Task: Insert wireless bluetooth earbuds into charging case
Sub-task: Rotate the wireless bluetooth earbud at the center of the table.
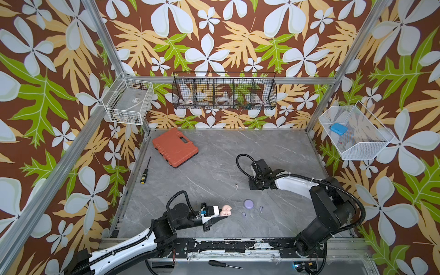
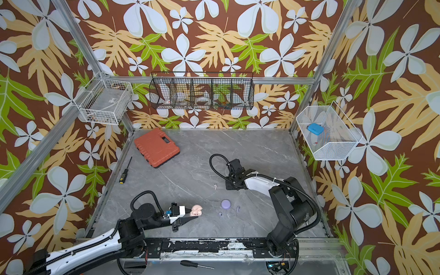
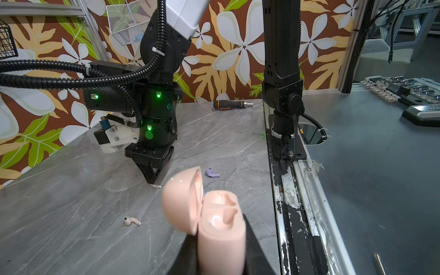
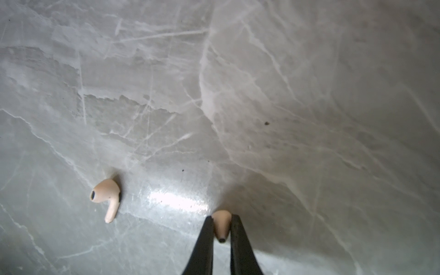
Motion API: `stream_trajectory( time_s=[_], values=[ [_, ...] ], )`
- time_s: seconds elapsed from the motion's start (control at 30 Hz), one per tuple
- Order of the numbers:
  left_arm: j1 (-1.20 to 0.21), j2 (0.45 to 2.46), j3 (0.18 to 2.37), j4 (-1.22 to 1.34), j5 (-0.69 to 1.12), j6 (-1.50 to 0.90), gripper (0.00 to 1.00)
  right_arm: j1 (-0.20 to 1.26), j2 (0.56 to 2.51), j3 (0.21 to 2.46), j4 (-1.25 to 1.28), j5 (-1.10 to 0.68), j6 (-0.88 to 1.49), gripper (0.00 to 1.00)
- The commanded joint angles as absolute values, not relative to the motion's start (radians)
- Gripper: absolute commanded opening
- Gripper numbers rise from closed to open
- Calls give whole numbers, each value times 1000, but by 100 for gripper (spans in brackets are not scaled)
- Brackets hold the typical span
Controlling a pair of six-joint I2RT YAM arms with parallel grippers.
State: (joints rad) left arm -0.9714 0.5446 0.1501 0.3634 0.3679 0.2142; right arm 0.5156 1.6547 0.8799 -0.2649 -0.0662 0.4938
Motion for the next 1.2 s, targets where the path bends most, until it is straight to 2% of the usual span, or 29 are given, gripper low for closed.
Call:
stream_trajectory(
  time_s=[0.0, 0.57, 1.17],
  values=[
    [-972, 544, 149, 390, 371, 218, 0, 512, 1643, 865, -246, -92, 511, 13],
    [-973, 543, 149, 385, 374, 222, 0, 472, 1612, 791, -160, -194, 536, 11],
    [-974, 544, 149, 378, 372, 229, 0, 452, 1577, 729, -120, -214, 543, 12]
  ],
)
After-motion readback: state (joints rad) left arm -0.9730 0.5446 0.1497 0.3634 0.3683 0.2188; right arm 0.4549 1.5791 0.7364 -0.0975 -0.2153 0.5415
